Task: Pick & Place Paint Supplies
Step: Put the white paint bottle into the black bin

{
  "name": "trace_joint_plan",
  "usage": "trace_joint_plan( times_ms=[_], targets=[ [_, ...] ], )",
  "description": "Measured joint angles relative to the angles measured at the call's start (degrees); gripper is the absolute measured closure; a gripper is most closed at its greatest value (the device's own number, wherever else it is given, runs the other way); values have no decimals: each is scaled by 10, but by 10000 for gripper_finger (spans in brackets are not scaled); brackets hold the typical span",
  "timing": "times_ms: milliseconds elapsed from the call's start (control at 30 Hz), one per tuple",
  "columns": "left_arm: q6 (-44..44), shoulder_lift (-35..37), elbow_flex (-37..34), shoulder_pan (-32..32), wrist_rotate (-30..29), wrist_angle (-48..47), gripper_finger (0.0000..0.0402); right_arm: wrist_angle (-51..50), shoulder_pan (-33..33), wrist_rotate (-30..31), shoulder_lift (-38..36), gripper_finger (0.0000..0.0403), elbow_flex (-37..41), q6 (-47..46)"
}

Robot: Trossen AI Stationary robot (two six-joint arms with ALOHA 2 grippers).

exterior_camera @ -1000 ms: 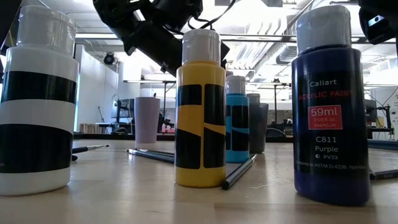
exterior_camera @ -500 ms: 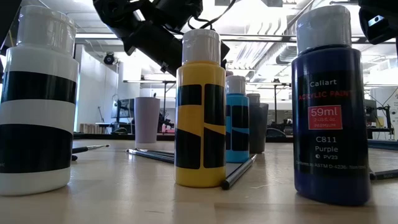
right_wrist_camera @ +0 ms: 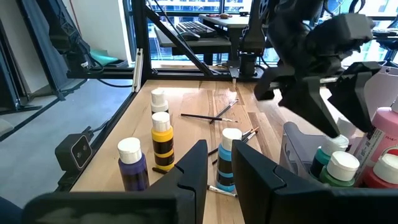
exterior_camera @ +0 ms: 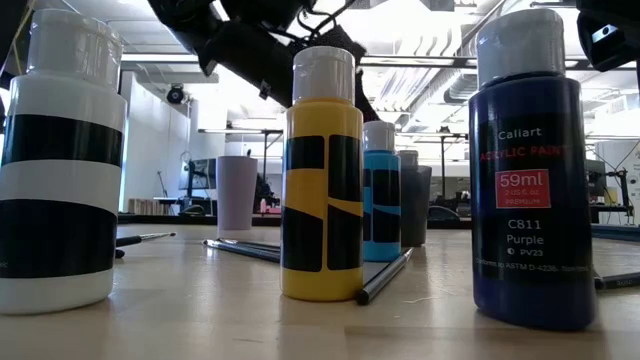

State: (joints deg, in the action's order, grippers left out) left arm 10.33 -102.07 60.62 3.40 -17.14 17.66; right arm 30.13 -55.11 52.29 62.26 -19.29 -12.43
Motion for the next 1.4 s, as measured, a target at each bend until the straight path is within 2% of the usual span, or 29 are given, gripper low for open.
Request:
trace_joint_plan(
  times_ms=[167,300,367,600,833,967,1233,1333,1400],
  targets=[
    [0,23,0,1,50,-1,160,0,0,-3,0,339,0,0],
    [-33,43,0,14,53,-23,160,0,0,-8,0,339,0,0],
    [-55,53,0,27,30,-29,160,0,0,-16,0,339,0,-3],
    [-116,65,0,91,-138,-26,160,0,0,-17,0,339,0,-28],
    [-114,65,-11,135,-204,-18,160,0,0,-17,0,339,0,-25],
    [-144,83,-31,166,-266,-2,160,0,0,-17,0,339,0,-28],
    [-128,150,-111,194,-274,1,160,0,0,-10,0,339,0,-24],
    [-115,178,-159,196,-288,33,160,-1,0,-5,0,339,0,-24],
    [-115,199,-197,195,-292,87,160,-2,0,-1,0,339,0,-24]
  ],
)
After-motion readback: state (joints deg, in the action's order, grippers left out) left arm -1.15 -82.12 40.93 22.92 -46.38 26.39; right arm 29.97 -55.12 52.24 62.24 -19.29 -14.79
